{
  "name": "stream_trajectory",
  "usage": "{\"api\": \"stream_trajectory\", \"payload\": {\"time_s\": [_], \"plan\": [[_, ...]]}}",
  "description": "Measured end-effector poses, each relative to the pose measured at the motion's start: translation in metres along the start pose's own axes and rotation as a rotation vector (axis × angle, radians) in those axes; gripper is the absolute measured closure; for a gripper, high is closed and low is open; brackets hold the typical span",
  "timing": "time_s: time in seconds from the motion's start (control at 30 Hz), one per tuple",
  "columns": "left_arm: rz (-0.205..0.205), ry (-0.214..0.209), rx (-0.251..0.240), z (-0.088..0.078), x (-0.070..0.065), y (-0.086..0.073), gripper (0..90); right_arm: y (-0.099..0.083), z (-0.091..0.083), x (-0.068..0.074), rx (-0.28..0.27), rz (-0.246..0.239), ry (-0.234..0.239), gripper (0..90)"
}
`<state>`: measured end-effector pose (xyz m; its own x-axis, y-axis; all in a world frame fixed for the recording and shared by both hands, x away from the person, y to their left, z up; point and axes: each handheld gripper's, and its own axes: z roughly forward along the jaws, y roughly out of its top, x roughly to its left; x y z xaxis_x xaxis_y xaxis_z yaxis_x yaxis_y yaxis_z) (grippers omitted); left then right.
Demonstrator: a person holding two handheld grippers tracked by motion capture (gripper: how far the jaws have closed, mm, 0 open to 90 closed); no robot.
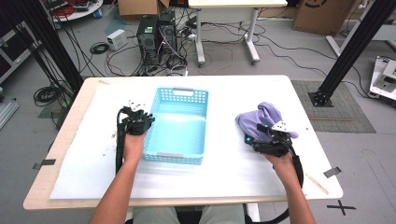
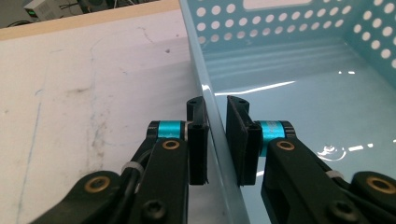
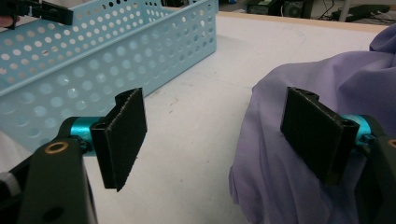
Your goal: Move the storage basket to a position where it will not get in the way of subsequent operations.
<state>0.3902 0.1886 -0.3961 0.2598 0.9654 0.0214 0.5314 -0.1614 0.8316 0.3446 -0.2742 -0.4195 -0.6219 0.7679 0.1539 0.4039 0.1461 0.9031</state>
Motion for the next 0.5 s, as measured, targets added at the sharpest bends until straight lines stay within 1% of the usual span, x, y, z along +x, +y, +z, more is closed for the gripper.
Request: {"api": "stream_trajectory", "payload": {"time_s": [0.03, 0.17, 0.2, 0.33, 0.43, 0.5], "plan": [[-0.006, 0.004, 0.000, -0.001, 0.002, -0.001, 79.3, 0.000, 0.000, 0.000, 0.000, 0.000, 0.000, 22.9], [-0.002, 0.005, -0.001, -0.008, 0.010, -0.003, 80.5, 0.000, 0.000, -0.001, -0.001, 0.003, -0.002, 22.9], [-0.002, 0.005, -0.001, -0.008, 0.010, -0.003, 80.5, 0.000, 0.000, -0.001, -0.001, 0.003, -0.002, 22.9], [-0.005, 0.021, -0.001, -0.015, 0.019, -0.006, 80.5, -0.001, 0.000, -0.001, 0.001, 0.003, -0.005, 22.9], [-0.008, 0.028, 0.000, -0.017, 0.022, -0.008, 80.6, -0.001, 0.000, -0.001, 0.002, 0.005, -0.006, 22.9], [-0.011, 0.038, 0.003, -0.019, 0.027, -0.010, 80.5, -0.001, 0.001, -0.001, 0.002, 0.004, -0.011, 22.9]]}}
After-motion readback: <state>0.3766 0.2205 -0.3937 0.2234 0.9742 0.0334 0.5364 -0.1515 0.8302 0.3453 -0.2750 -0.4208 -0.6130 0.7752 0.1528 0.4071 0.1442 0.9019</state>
